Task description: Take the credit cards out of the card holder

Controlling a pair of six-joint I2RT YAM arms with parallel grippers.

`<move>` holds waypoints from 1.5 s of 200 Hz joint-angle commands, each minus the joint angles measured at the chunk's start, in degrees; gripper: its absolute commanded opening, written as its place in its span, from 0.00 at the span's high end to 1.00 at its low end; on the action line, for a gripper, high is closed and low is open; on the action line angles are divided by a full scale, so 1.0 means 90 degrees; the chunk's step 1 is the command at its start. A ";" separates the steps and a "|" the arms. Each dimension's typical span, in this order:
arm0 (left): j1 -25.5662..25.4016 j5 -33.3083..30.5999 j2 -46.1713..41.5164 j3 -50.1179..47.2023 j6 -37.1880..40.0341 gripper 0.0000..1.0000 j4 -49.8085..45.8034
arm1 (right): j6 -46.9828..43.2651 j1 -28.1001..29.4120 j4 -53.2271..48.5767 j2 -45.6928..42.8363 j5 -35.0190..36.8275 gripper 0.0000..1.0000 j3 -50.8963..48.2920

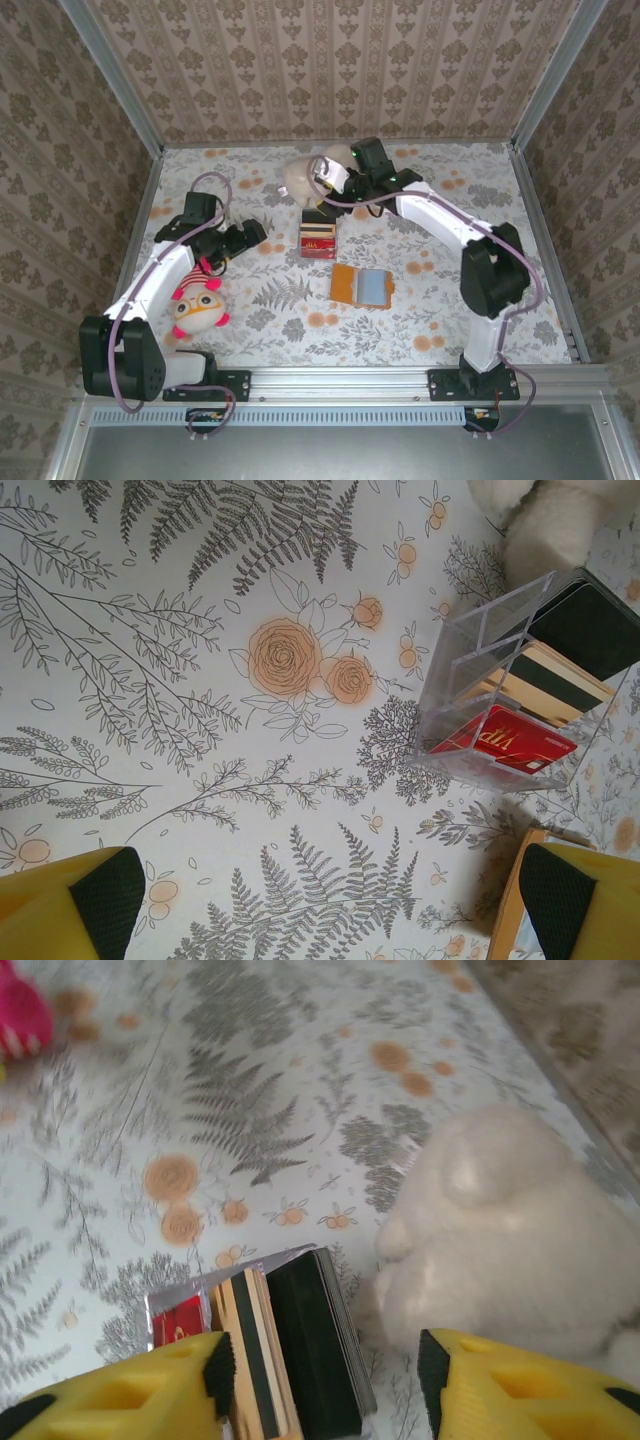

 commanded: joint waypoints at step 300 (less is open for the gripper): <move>0.0532 -0.2928 -0.1155 -0.3570 0.4062 0.00 0.6722 | 0.3918 -0.2413 0.5961 -0.3745 0.4527 0.00 -0.7524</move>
